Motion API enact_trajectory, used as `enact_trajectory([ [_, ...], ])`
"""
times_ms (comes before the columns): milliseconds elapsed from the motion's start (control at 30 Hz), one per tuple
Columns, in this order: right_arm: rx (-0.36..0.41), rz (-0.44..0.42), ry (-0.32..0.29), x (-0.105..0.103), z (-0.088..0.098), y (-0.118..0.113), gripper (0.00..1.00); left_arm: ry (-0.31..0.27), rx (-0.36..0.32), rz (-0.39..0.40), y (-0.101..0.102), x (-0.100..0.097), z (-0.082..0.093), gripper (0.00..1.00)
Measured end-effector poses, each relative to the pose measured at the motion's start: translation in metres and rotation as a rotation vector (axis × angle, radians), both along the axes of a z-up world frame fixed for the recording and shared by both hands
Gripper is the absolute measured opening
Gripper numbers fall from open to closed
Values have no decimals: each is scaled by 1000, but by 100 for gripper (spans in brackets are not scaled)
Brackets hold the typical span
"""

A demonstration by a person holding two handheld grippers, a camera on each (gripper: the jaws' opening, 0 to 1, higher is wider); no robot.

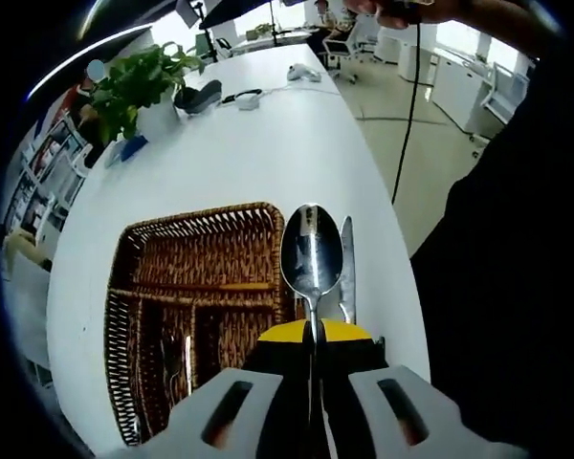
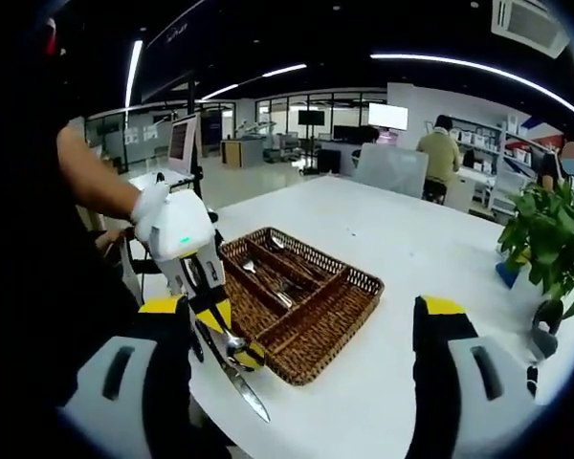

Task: Arrange the knives, forks, and spoons in their matching storage slots by inserting each utensil handle-first until every utensil is classified and aligned in the correct compartment

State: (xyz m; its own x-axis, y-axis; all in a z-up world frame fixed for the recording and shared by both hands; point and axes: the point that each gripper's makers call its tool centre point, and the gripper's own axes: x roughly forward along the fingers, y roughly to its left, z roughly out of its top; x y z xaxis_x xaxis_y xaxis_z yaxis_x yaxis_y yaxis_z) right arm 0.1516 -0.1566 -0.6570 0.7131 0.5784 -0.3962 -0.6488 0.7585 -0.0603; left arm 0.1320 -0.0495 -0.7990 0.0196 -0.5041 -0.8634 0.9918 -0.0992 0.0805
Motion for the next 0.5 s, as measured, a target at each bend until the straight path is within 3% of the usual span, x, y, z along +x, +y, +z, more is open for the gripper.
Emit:
enact_trajectory([
  [133, 5, -7, -8, 0, 0, -3, 99, -4, 27, -11, 13, 1, 13, 1],
  [267, 38, -4, 25, 1, -5, 2, 100, -23, 36, -33, 21, 1, 26, 1],
  [500, 52, 8, 9, 12, 10, 10, 100, -36, -1, 4, 35, 14, 51, 1],
])
